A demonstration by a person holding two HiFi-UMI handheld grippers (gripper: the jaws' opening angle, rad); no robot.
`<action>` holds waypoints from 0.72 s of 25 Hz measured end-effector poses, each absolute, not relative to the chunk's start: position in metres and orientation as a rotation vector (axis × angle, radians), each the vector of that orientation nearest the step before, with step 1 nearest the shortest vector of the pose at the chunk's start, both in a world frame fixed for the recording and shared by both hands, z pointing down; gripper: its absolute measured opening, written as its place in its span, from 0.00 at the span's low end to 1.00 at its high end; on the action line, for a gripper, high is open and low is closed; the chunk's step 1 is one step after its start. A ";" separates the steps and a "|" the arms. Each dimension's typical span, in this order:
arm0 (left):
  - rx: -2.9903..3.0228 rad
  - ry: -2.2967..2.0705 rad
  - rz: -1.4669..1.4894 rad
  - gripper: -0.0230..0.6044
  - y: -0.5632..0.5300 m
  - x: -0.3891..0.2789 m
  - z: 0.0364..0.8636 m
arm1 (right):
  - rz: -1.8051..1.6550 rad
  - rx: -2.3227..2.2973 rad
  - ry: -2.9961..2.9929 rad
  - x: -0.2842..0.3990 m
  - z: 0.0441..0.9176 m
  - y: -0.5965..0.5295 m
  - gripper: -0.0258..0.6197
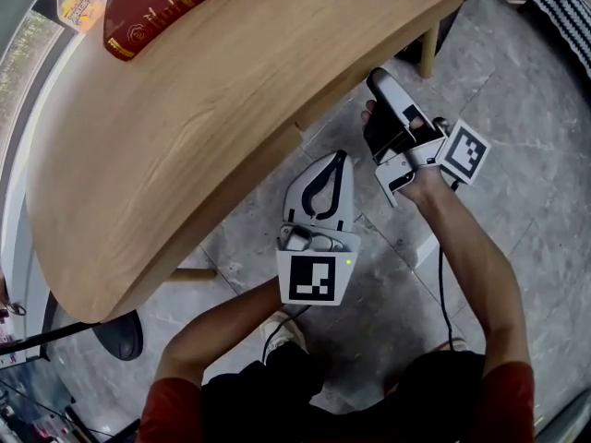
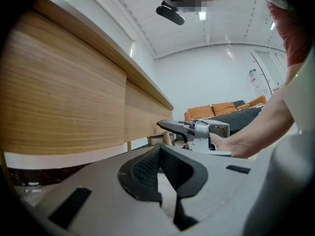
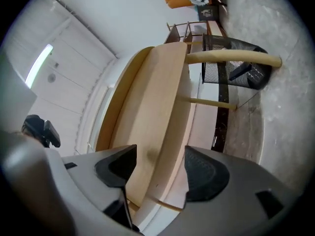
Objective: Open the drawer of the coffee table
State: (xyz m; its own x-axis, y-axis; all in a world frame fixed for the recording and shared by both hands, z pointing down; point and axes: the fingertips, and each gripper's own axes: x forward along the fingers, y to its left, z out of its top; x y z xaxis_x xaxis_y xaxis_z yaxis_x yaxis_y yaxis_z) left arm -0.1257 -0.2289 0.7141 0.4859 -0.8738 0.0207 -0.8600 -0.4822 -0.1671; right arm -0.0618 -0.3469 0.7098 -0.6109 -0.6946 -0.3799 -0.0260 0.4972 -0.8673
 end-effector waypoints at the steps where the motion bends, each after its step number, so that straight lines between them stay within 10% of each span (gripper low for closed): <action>1: -2.592 1.531 -0.140 0.05 -0.230 -0.126 0.714 | -1.139 -0.571 1.974 -0.063 0.708 -0.349 0.47; 18: -2.604 1.551 -0.121 0.05 -0.226 -0.128 0.721 | -1.160 -0.400 1.810 -0.066 0.691 -0.353 0.35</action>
State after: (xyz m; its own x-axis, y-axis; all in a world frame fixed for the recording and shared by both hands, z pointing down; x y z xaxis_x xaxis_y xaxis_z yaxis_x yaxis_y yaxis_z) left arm -0.1283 -0.2262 0.7209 0.4757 -0.8795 0.0133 -0.8709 -0.4731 -0.1334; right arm -0.0659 -0.3533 0.6910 -0.5252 -0.6717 -0.5225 0.1940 0.5033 -0.8421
